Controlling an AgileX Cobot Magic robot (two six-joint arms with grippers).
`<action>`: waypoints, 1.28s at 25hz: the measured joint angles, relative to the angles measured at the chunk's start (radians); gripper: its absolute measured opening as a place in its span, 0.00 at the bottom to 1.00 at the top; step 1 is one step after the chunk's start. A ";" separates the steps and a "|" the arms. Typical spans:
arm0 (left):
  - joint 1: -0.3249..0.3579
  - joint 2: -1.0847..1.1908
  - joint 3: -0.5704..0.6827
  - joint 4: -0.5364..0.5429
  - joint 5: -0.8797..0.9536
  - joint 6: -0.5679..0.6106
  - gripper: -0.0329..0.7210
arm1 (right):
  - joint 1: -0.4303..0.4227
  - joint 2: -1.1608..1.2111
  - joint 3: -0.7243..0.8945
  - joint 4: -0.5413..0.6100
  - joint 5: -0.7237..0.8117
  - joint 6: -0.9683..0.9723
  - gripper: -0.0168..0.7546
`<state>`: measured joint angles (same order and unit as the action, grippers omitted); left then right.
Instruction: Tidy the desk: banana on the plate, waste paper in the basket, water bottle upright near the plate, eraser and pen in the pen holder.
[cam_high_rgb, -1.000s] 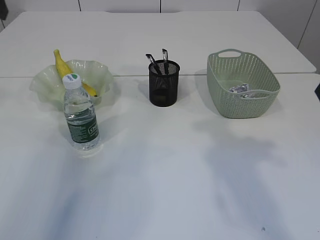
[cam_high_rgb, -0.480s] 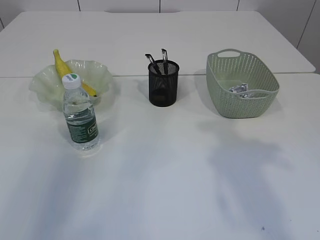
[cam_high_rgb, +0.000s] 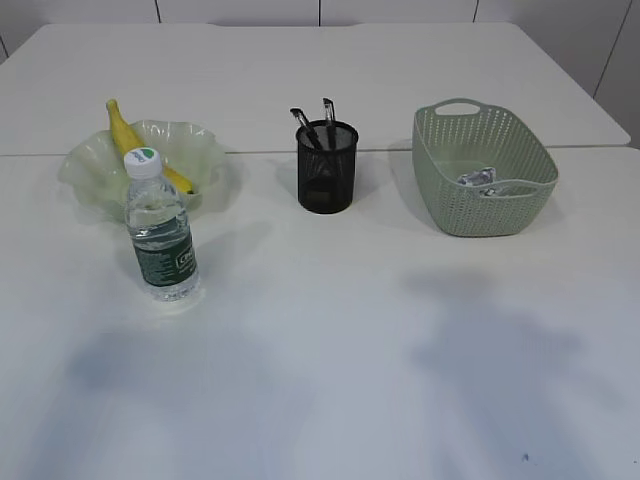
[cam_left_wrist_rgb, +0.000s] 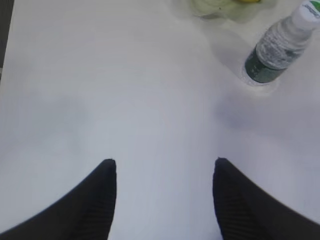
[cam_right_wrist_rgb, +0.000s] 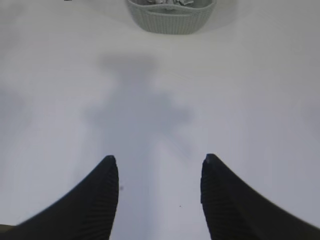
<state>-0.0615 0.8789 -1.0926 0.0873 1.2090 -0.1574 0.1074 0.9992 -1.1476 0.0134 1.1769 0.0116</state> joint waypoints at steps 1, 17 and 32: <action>0.000 -0.066 0.041 -0.002 0.000 0.000 0.62 | 0.000 -0.039 0.000 0.007 0.014 0.006 0.54; 0.000 -0.635 0.295 -0.053 0.059 -0.012 0.61 | 0.000 -0.543 0.052 -0.051 0.091 0.093 0.54; 0.000 -0.654 0.345 -0.040 0.060 -0.012 0.61 | 0.000 -0.980 0.532 -0.025 0.098 0.093 0.58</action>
<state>-0.0615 0.2252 -0.7473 0.0474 1.2692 -0.1696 0.1074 0.0190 -0.6153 -0.0115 1.2751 0.1048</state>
